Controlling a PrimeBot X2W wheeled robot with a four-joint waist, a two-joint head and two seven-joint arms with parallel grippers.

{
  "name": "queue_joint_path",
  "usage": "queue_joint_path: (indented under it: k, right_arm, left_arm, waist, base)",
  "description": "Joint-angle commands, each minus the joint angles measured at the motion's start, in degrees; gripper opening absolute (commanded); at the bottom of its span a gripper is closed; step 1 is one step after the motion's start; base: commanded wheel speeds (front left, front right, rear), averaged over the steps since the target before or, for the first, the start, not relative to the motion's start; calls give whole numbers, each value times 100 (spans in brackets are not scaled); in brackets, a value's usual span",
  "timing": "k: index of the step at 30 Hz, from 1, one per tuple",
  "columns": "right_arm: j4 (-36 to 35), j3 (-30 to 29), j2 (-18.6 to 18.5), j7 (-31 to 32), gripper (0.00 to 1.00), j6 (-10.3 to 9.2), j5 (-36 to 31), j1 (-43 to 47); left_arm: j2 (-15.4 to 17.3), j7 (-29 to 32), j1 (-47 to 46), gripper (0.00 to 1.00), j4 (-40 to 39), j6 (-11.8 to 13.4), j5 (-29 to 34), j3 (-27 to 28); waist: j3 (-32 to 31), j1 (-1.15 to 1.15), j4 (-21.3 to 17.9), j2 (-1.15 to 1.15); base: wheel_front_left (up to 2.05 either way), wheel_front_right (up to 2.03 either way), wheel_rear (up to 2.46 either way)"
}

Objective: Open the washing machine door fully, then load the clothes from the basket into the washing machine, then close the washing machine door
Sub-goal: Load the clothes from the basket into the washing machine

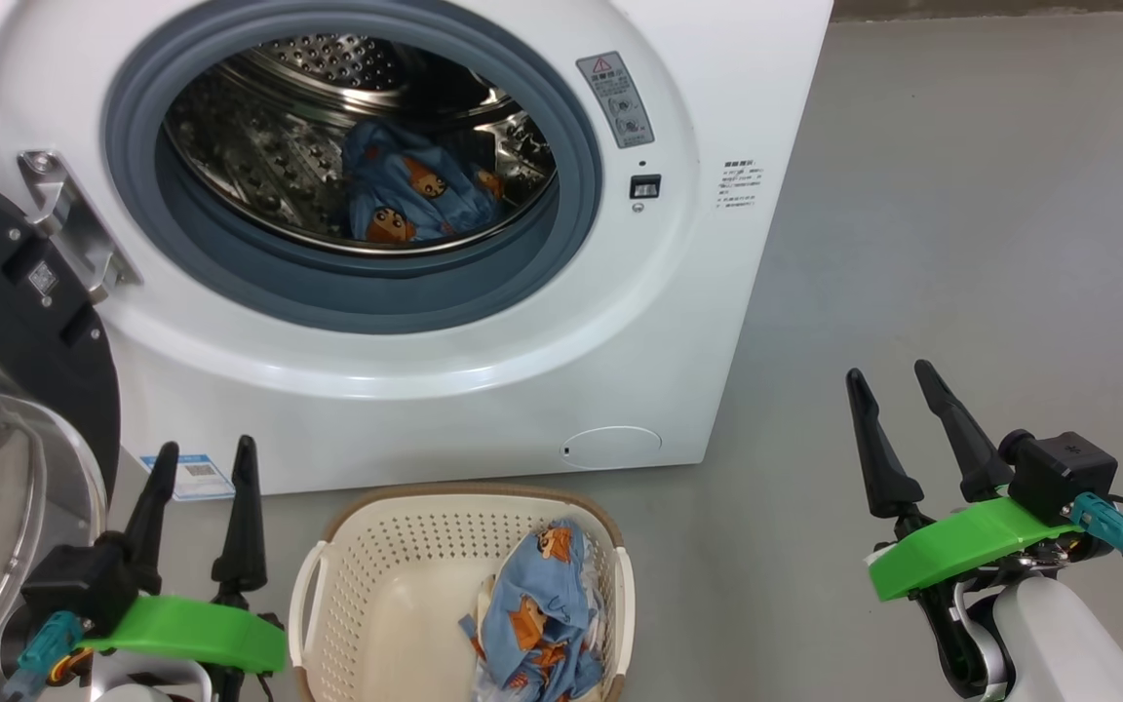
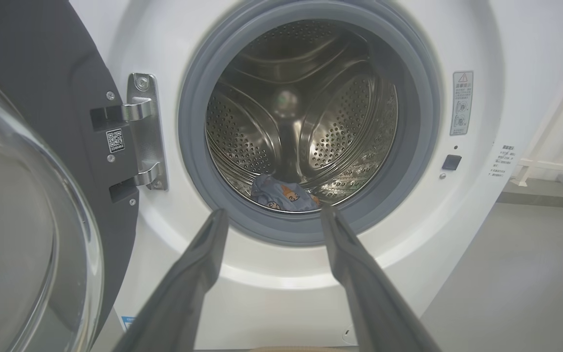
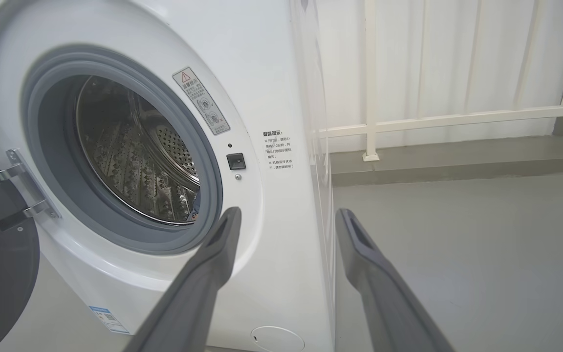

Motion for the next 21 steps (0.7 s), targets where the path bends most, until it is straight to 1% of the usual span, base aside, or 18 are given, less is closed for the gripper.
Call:
queue_joint_path:
  k: [1,21]
  right_arm:
    - [-115,104,-57,-46,100,42,11,11]
    - [-95,115,-72,-46,100,42,0,-35]
  left_arm:
    - [108,-36,-45,100,-193,40,78,176]
    - [103,-36,-97,100,-179,39,61,119]
  waist:
    - [-14,0,-8,0]
    - [-3,0,-11,0]
  base:
    - [0,0,0]
    - [0,0,0]
